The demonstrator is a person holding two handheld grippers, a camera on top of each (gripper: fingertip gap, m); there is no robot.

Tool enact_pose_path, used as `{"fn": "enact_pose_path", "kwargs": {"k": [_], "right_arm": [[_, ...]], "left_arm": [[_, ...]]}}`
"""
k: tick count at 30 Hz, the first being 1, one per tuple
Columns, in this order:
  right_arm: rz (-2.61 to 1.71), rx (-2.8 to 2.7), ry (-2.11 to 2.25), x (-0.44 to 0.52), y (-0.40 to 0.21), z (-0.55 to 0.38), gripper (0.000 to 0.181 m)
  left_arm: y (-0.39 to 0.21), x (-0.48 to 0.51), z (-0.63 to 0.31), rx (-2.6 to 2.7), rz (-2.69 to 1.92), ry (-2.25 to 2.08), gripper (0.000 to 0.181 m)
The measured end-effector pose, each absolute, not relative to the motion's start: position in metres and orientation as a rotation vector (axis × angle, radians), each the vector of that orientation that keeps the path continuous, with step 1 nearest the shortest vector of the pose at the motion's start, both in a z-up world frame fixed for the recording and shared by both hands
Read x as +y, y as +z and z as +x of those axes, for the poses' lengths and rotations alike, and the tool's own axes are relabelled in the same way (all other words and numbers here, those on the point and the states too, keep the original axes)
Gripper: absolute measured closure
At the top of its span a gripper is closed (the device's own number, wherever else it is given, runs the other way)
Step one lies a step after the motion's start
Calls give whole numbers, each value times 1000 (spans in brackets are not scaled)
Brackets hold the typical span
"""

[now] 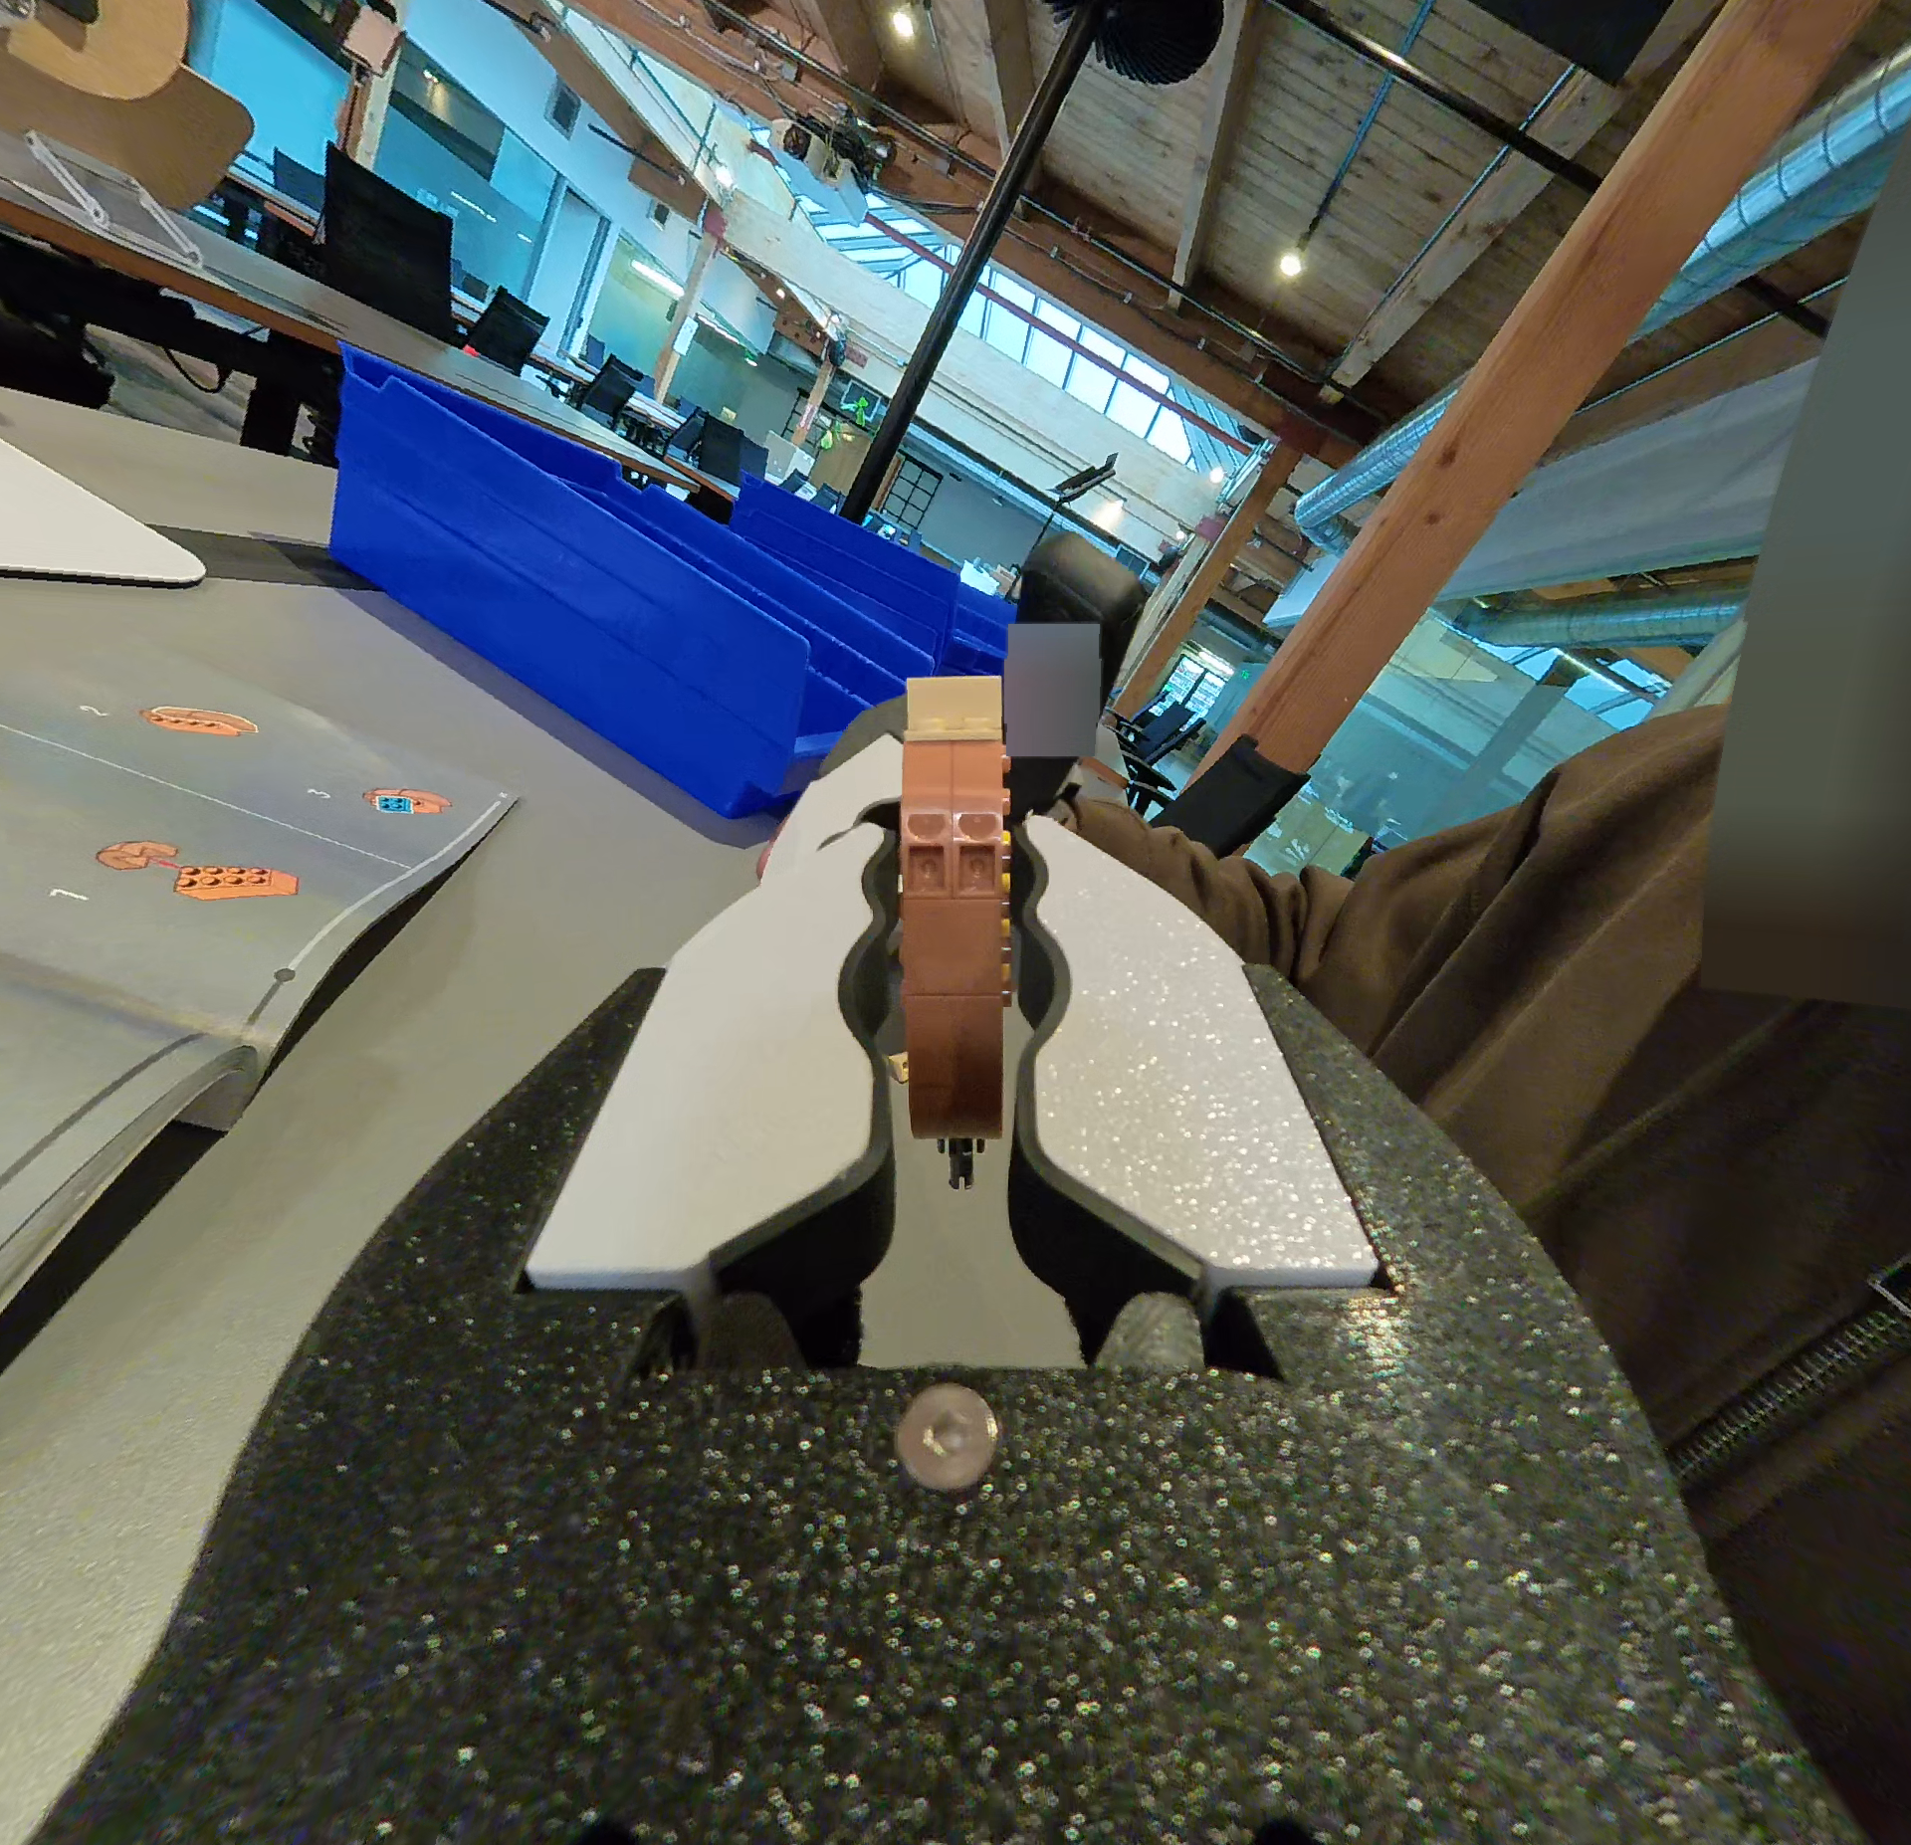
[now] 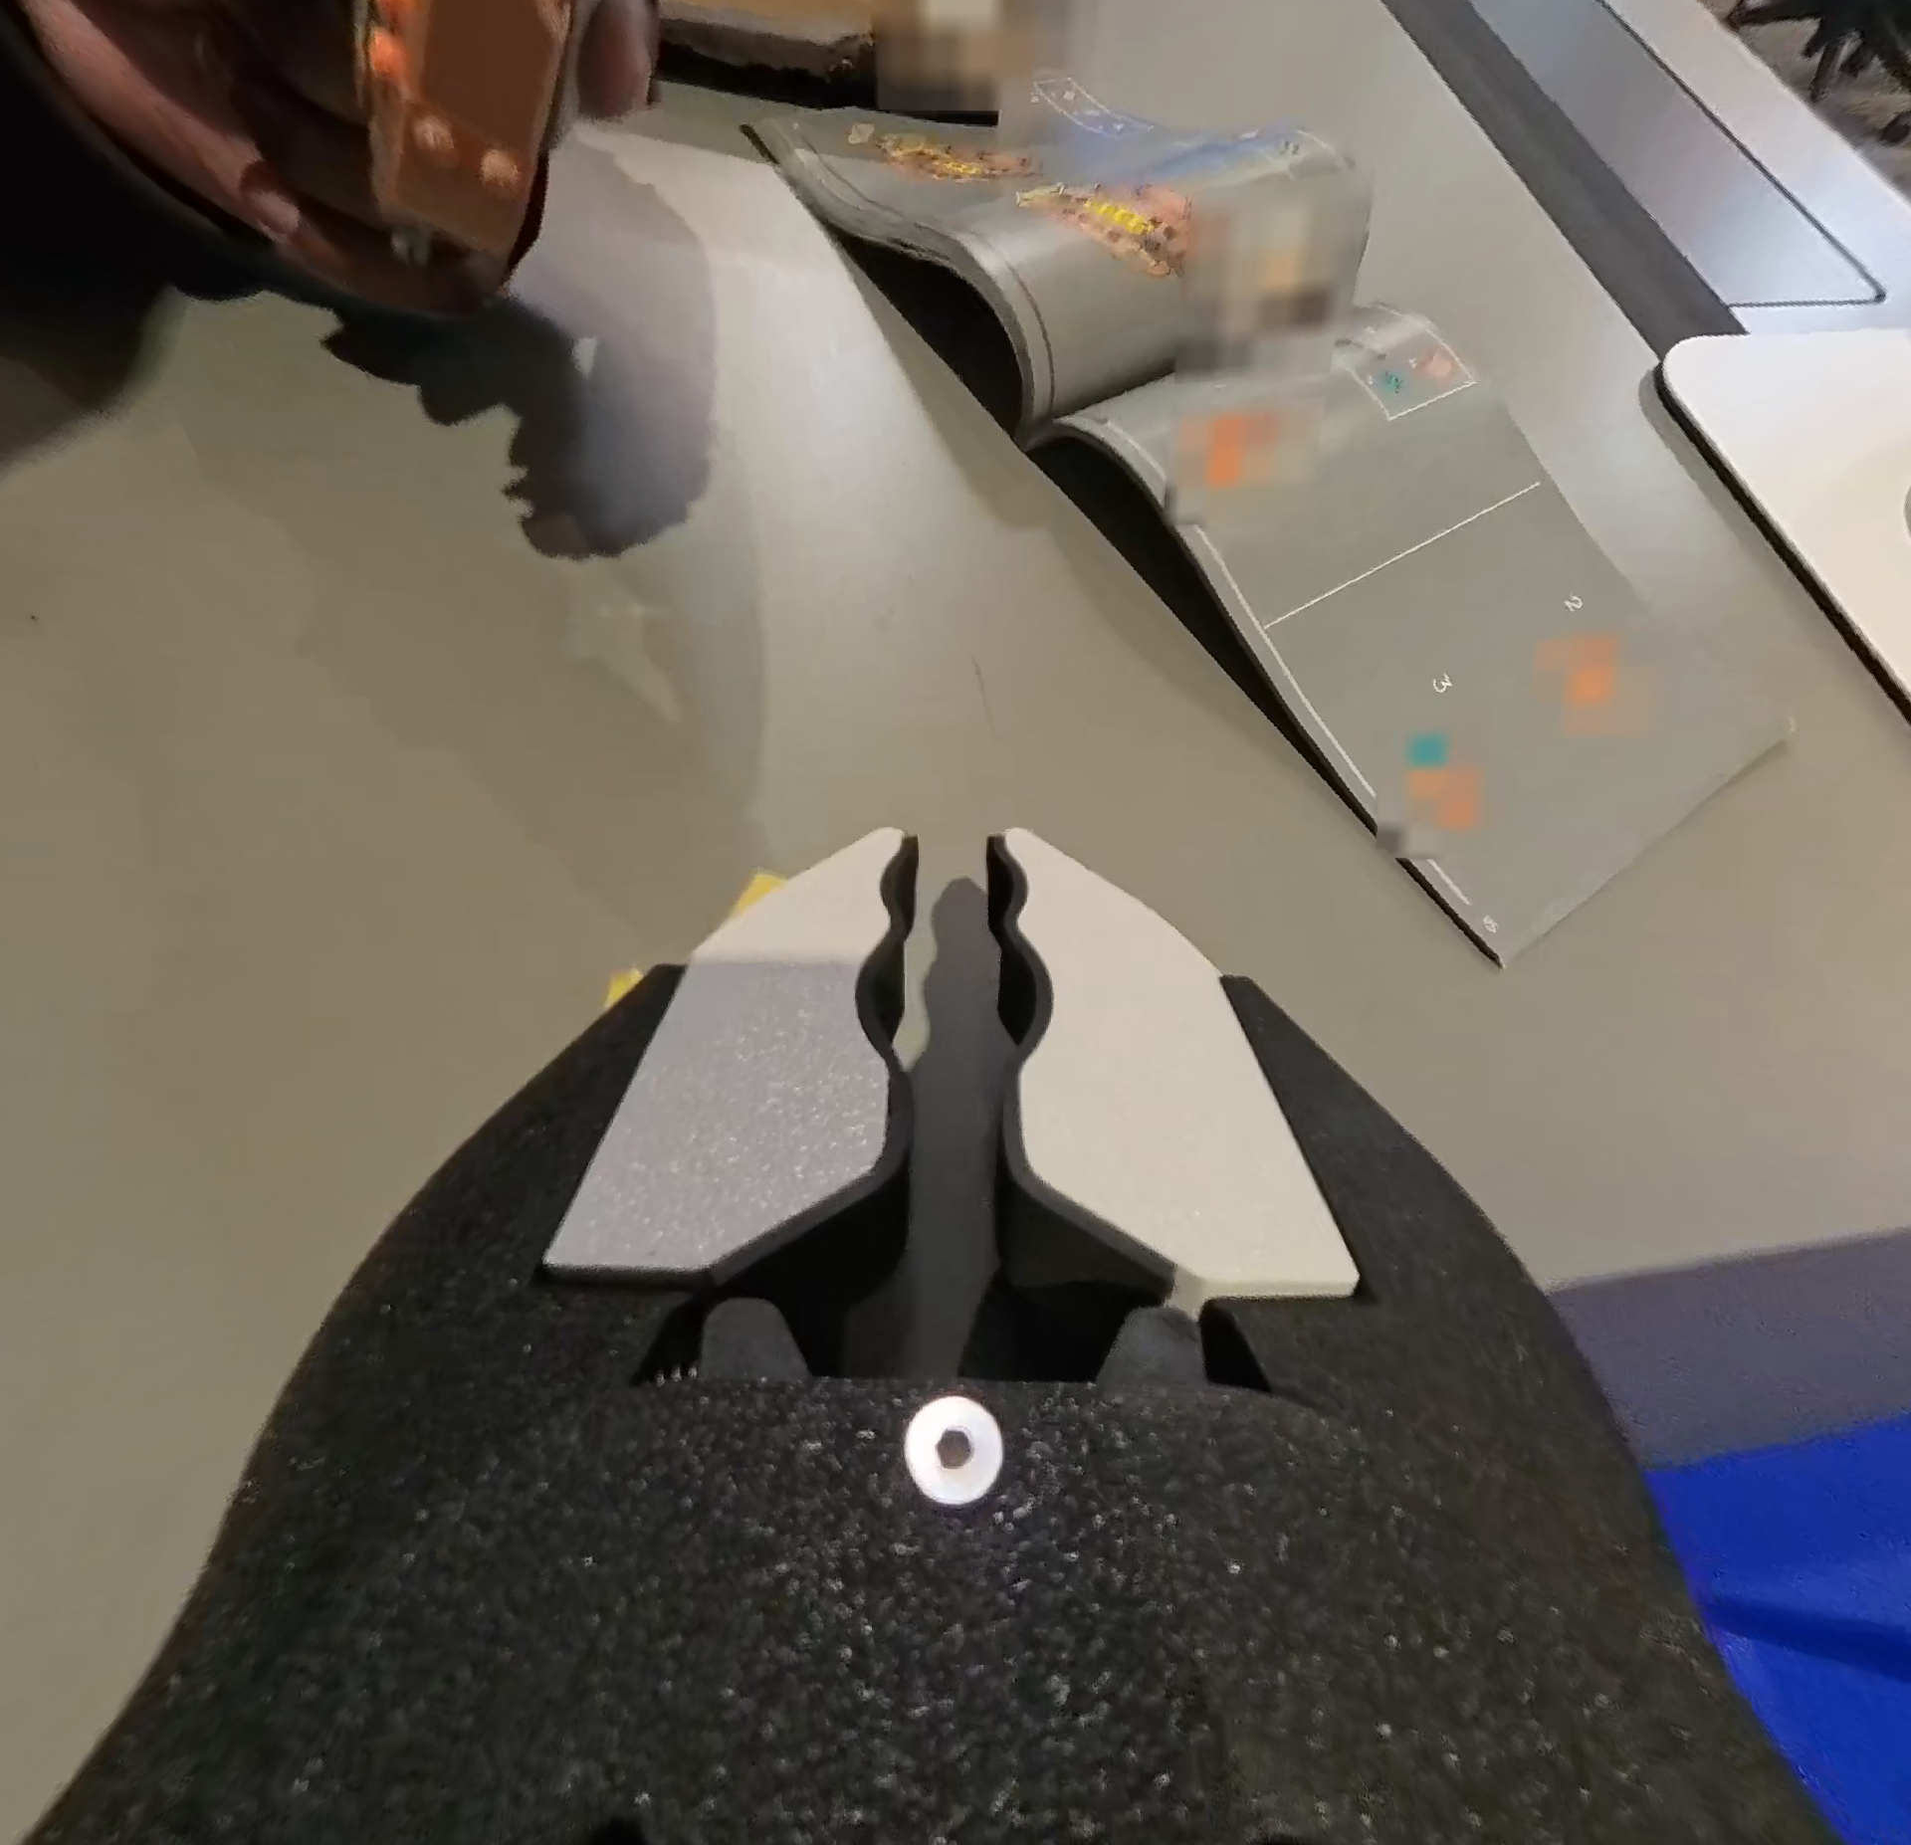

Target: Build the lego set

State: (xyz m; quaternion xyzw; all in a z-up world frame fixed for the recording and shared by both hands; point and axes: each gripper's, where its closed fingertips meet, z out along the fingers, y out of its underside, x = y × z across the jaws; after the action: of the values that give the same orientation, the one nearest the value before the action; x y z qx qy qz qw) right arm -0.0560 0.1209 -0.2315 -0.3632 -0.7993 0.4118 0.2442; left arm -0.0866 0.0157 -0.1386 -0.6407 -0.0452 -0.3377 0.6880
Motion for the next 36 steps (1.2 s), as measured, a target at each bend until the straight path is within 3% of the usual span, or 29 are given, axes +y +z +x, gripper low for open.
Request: {"fn": "enact_pose_path", "kwargs": {"k": [6, 11, 16, 30, 36], "right_arm": [[-1183, -2032, 1511, 69, -177, -56, 161], [-1341, -1972, 1798, 38, -165, -50, 143], [-1335, -1973, 1918, 23, -161, -45, 139], [-1334, -1971, 1894, 10, -168, -49, 161], [-1312, -1969, 1876, 11, -168, -48, 161]], "left_arm": [[-141, 20, -84, -119, -1423, -781, 161], [-138, 22, -75, -94, -1396, -817, 161], [-136, 24, -66, -54, -1377, -836, 161], [-133, 24, -60, -32, -1346, -865, 161], [-133, 23, -59, -31, -1346, -891, 161]]}}
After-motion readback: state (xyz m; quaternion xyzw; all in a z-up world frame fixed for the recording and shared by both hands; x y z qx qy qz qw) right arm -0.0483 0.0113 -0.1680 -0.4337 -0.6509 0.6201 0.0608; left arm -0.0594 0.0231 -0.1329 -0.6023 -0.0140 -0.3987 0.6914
